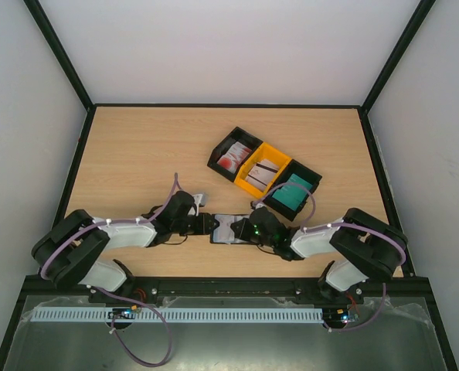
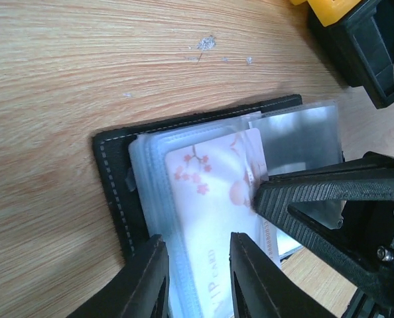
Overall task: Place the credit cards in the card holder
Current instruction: Insert the credit card into the card holder.
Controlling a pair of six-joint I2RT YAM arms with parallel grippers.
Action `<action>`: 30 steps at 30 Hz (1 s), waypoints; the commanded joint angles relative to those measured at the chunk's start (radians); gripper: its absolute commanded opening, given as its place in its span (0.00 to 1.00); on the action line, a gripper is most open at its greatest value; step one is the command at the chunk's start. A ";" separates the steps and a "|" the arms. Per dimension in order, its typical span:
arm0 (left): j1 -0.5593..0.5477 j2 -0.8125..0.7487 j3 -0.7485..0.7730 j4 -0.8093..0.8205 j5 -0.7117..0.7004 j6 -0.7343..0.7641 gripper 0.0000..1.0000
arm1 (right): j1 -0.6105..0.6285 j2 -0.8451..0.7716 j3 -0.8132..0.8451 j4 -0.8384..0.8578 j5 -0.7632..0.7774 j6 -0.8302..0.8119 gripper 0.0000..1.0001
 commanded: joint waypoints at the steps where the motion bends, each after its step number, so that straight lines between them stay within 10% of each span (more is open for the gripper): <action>1: -0.006 0.017 -0.005 0.026 0.003 -0.002 0.29 | -0.046 0.013 -0.098 0.183 -0.098 0.040 0.02; 18: -0.006 0.044 -0.024 0.111 0.079 -0.036 0.37 | -0.094 0.061 -0.201 0.520 -0.209 0.122 0.02; 30: -0.006 0.038 -0.021 0.113 0.069 -0.040 0.37 | -0.079 -0.117 -0.083 0.011 -0.069 -0.033 0.30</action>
